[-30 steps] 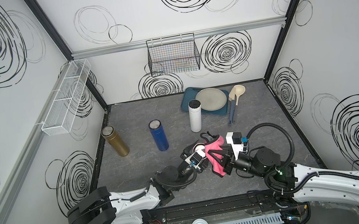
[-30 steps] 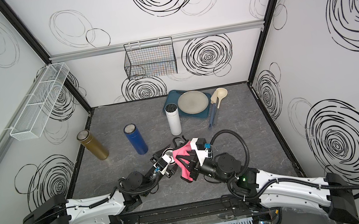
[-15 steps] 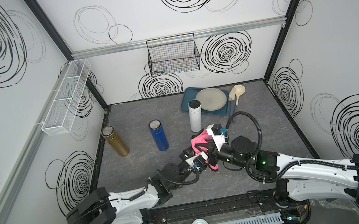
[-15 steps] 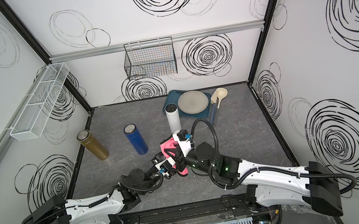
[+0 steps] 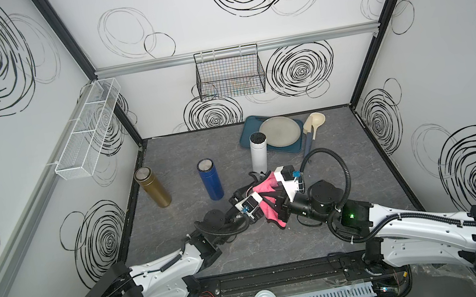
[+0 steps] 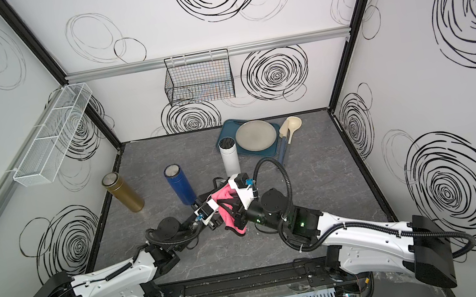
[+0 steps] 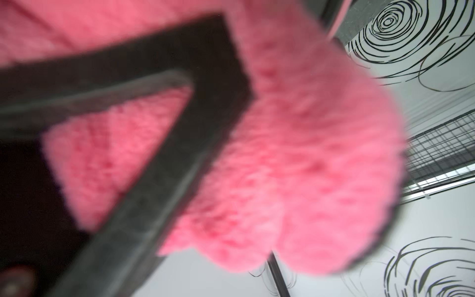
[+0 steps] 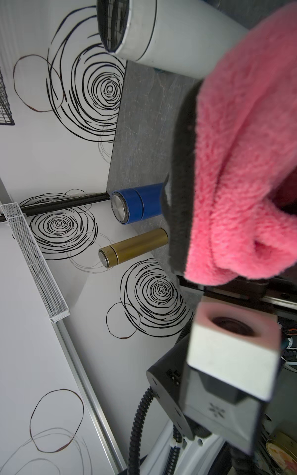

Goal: Wipe the surface of the thermos
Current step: Wipe the dirt from the surface of the thermos.

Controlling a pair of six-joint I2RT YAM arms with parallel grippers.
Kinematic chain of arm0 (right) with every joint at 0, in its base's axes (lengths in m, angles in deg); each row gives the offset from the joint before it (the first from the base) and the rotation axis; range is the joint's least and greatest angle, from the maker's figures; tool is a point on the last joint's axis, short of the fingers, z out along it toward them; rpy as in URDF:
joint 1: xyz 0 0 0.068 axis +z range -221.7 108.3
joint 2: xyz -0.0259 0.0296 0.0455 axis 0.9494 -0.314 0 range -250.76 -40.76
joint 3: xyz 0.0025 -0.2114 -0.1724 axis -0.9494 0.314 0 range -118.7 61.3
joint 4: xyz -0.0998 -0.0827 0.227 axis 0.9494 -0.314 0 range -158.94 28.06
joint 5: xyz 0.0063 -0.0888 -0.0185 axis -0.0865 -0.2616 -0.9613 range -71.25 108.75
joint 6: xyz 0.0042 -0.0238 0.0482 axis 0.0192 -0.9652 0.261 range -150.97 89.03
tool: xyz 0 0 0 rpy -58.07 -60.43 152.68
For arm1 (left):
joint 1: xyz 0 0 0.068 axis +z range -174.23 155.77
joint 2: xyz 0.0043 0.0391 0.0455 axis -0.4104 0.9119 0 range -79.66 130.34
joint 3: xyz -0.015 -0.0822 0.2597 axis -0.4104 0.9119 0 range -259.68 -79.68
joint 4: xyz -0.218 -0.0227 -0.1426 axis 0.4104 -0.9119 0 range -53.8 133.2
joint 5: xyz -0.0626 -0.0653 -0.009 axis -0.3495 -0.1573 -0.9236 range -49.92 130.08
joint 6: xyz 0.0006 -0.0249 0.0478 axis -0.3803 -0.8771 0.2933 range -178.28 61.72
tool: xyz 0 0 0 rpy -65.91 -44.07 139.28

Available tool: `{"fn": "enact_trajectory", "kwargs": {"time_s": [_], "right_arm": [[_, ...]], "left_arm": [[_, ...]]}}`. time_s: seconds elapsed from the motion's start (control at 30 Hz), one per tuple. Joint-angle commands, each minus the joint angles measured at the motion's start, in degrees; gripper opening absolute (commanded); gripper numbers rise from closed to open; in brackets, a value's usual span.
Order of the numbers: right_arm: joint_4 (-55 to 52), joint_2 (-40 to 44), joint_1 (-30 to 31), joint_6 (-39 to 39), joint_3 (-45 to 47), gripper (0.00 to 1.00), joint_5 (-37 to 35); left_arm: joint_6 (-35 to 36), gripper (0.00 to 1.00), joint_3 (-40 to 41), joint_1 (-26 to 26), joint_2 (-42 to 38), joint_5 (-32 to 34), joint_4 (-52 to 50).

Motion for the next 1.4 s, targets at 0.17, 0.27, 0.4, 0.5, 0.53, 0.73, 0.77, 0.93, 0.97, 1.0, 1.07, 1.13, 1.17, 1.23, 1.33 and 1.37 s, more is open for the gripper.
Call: {"fn": "enact_trajectory", "kwargs": {"time_s": [0.17, 0.27, 0.4, 0.5, 0.53, 0.73, 0.77, 0.93, 0.97, 1.0, 1.07, 1.13, 1.17, 1.23, 1.33, 1.37], "right_arm": [[-8.2, -7.5, -2.2, 1.9, -3.0, 0.0, -1.2], [-6.9, -6.0, -1.6, 1.3, -1.1, 0.0, -0.4], [-5.6, -3.2, -1.1, 0.7, 1.8, 0.0, 0.7], [-5.7, -2.1, -1.0, 1.0, 2.2, 0.0, 1.1], [-5.7, -2.1, -0.9, 1.0, 2.2, 0.0, 1.0], [-6.4, -6.7, -1.1, 1.9, -0.4, 0.0, -1.6], [-6.4, -7.2, -1.1, 1.9, -0.7, 0.0, -1.9], [-6.2, -5.8, -1.2, 1.9, 0.4, 0.0, -2.4], [-6.0, -5.3, -1.1, 2.0, 0.9, 0.0, -2.2], [-5.7, -4.6, -1.1, 2.0, 1.4, 0.0, -1.8], [-4.9, -3.6, -1.0, 2.1, 2.3, 0.0, -1.3], [-5.0, -3.2, -0.9, 2.1, 2.6, 0.0, -1.1], [-5.2, -3.3, -0.8, 1.9, 2.5, 0.0, -1.5], [-5.3, -4.1, -0.9, 1.8, 2.0, 0.0, -2.2], [-5.2, -6.2, -0.9, 2.0, 0.8, 0.0, -1.8], [-5.2, -6.9, -0.9, 2.1, 0.4, 0.0, -1.9]], "left_arm": [[5.7, 0.0, -4.0, -4.5, -2.5, -1.7, 11.1], [0.4, 0.0, -4.1, -0.6, -3.2, -1.2, 12.4], [-4.9, 0.0, -3.7, 3.9, -3.9, -3.2, 13.8], [-3.2, 0.0, -3.7, 2.3, -4.0, -4.7, 13.5], [-1.7, 0.0, -3.8, 1.1, -4.1, -5.1, 12.9], [6.7, 0.0, -4.8, -6.9, -3.5, -3.9, 10.1], [6.4, 0.0, -5.1, -7.0, -3.4, -3.4, 9.8], [-1.5, 0.0, -5.0, -1.2, -3.5, -3.4, 12.8], [-3.2, 0.0, -5.0, 0.2, -3.3, -3.6, 13.5], [-5.2, 0.0, -4.9, 1.8, -3.2, -3.8, 14.0], [-6.5, 0.0, -4.7, 2.8, -3.1, -3.6, 14.3], [-6.3, 0.0, -4.4, 2.5, -3.2, -4.1, 14.5], [-6.1, 0.0, -4.4, 2.3, -3.2, -4.4, 14.5], [-4.2, 0.0, -4.1, 0.5, -3.2, -6.0, 14.5], [1.4, 0.0, -3.8, -4.6, -3.8, -5.1, 13.2], [2.6, 0.0, -4.0, -5.6, -4.2, -4.6, 12.5]]}}
